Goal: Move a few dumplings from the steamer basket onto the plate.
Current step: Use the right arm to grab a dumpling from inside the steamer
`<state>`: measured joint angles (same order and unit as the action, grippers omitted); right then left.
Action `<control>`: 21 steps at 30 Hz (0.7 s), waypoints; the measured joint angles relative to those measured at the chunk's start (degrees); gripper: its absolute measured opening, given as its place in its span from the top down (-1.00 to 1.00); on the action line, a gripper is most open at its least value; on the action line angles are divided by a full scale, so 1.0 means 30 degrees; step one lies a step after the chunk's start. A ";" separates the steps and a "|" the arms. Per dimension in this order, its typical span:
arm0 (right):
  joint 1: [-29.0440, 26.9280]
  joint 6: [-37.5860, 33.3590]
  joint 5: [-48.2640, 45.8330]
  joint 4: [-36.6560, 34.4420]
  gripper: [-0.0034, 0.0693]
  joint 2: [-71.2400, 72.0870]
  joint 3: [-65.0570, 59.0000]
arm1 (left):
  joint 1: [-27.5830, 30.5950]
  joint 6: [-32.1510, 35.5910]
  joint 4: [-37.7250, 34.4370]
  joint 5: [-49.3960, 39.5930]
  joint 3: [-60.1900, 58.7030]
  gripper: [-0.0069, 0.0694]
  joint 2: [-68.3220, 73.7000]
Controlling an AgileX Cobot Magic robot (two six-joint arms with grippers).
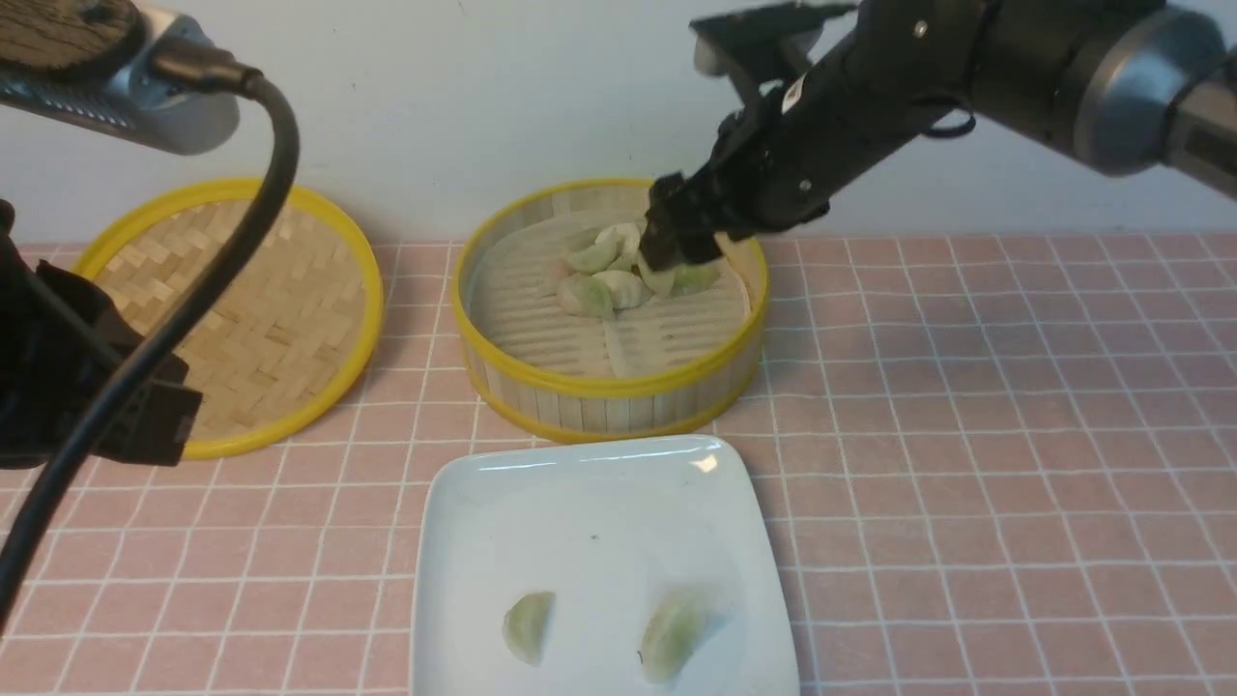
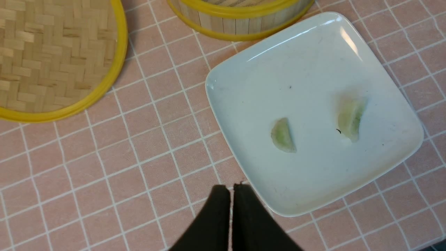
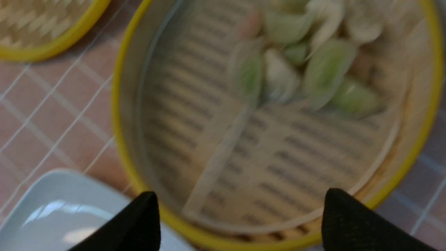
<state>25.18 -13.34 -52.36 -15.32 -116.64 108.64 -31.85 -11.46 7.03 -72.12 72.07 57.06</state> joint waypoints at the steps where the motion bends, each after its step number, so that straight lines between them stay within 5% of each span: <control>1: -0.0214 -0.0325 0.0339 0.0126 -0.60 -0.0402 0.0528 | 0.0000 0.0000 0.0000 0.0000 0.0000 0.83 0.0000; 11: -0.0714 -0.2384 0.2067 0.0118 -0.49 -0.7246 0.6816 | 0.0000 0.0000 0.0019 0.0000 0.0000 0.83 0.0000; 21: -0.1103 -0.4436 0.1272 -0.3308 -0.49 -0.9149 0.8725 | 0.0000 0.0000 0.0057 -0.0004 0.0000 0.83 0.0000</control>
<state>21.87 -26.65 -48.54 -25.24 -144.09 134.82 -31.85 -11.46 7.20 -72.13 72.07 57.06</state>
